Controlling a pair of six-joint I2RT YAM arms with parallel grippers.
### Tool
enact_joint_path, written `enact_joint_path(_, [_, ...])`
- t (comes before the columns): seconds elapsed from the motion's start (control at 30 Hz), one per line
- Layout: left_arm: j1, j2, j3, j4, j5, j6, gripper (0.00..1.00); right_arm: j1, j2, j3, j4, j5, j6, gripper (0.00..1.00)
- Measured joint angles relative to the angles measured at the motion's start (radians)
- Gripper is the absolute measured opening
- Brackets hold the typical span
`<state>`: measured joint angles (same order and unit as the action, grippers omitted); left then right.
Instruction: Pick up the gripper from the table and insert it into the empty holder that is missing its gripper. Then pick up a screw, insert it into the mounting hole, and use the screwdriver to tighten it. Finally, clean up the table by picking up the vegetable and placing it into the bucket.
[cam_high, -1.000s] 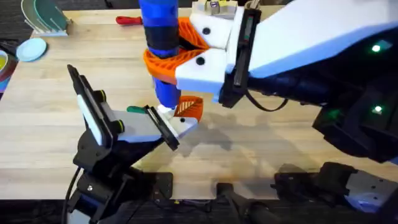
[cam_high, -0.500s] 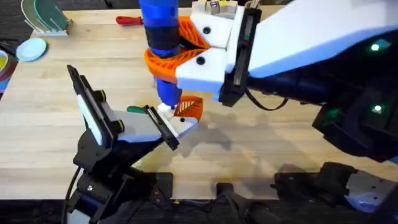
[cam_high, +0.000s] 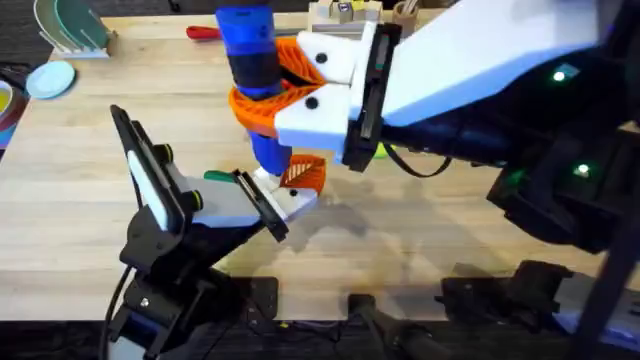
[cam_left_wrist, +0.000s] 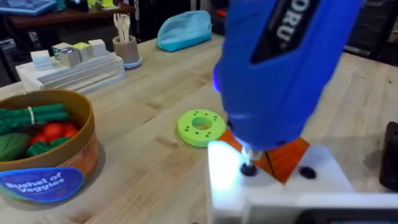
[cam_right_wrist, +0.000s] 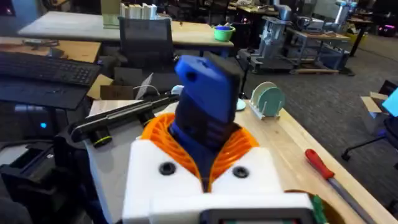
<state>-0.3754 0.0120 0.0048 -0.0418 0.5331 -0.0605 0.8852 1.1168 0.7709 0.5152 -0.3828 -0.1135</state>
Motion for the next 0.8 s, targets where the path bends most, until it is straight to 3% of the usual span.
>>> enact_joint_path(0.33, [0.0,0.0,0.0,-0.003,-0.002,0.0,0.005,0.0,0.001,0.0,0.009,0.0,0.001,0.02])
enact_joint_path(0.6, [0.0,0.0,0.0,-0.003,-0.003,0.0,0.005,-0.005,-0.013,0.0,0.122,-0.004,0.013,0.02])
enact_joint_path(0.8, [0.0,0.0,0.0,-0.003,-0.003,0.0,0.005,-0.097,-0.103,0.0,0.121,-0.007,0.012,0.02])
